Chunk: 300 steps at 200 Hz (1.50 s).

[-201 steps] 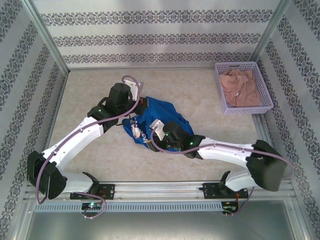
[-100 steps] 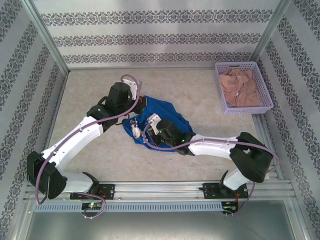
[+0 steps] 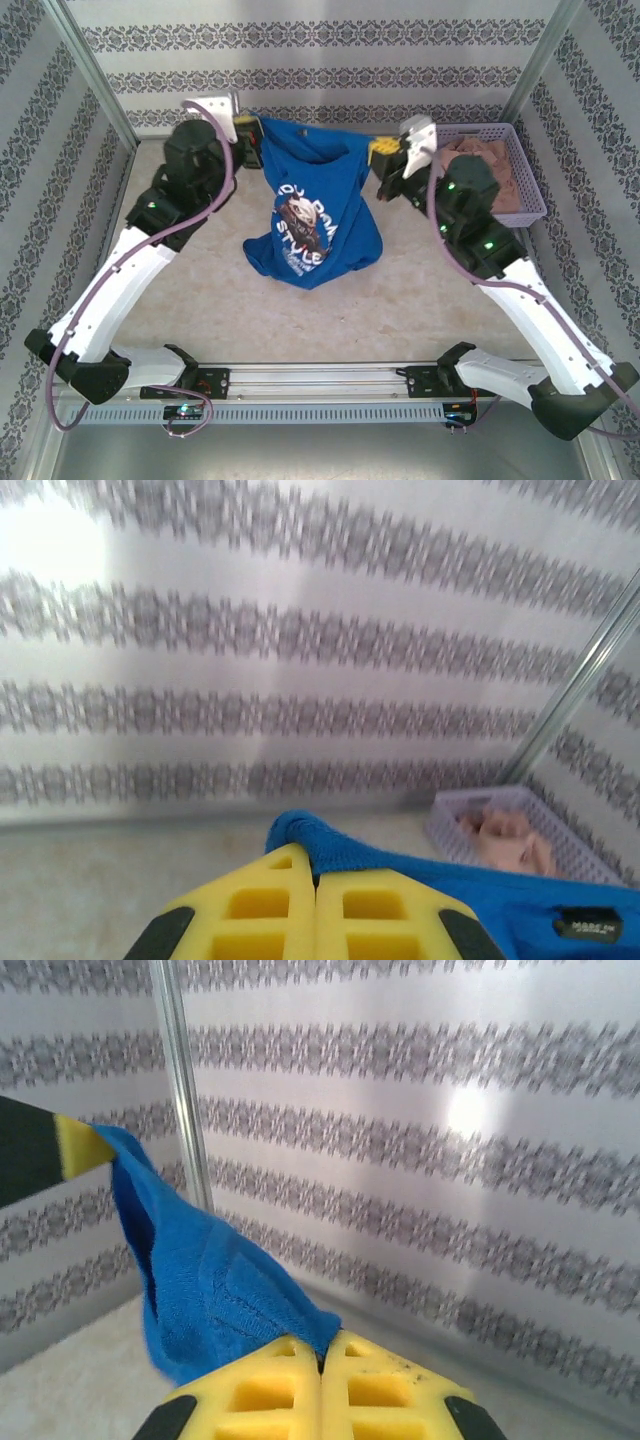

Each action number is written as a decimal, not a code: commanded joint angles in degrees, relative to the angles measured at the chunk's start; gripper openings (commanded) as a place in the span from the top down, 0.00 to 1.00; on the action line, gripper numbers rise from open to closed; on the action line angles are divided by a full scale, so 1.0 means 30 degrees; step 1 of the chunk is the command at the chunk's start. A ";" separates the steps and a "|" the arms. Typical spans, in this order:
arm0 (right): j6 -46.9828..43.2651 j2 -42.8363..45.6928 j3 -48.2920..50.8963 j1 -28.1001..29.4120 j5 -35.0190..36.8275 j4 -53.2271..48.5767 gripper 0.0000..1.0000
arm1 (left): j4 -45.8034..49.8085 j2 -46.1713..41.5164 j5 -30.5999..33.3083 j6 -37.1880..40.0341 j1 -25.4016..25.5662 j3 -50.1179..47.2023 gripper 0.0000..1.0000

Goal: Fold the inside-out t-shirt

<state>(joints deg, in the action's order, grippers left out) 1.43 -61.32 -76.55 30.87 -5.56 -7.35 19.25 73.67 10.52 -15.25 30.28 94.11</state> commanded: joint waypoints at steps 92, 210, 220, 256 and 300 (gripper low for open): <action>0.2265 -0.0727 -0.9903 -0.9382 -0.2140 -0.6058 1.00 | 0.5971 1.3254 -0.4120 0.2533 0.2767 2.1516 1.00; 0.1098 -0.1563 -0.7858 -0.0332 -0.2668 -0.6069 1.00 | 0.4718 1.1008 -0.4944 0.1294 -0.1699 1.4216 1.00; 0.1564 -0.2339 -0.6236 0.1107 -0.2628 -0.5516 1.00 | 0.3756 1.0328 -0.5050 0.1013 -0.2405 1.1273 1.00; 0.5497 -0.6485 -0.0444 0.4313 -0.3836 -0.0354 1.00 | 0.1306 0.9075 -0.5276 -0.0218 -0.5406 0.2870 1.00; 0.6614 -1.3899 -0.3412 0.6173 -0.7602 0.0517 0.81 | 0.0582 0.8767 -0.0915 0.0105 -0.8117 -0.2960 0.70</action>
<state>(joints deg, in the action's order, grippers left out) 17.34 -99.20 -80.44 47.29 -19.22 -11.35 25.15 102.98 -1.61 -14.09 9.54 89.38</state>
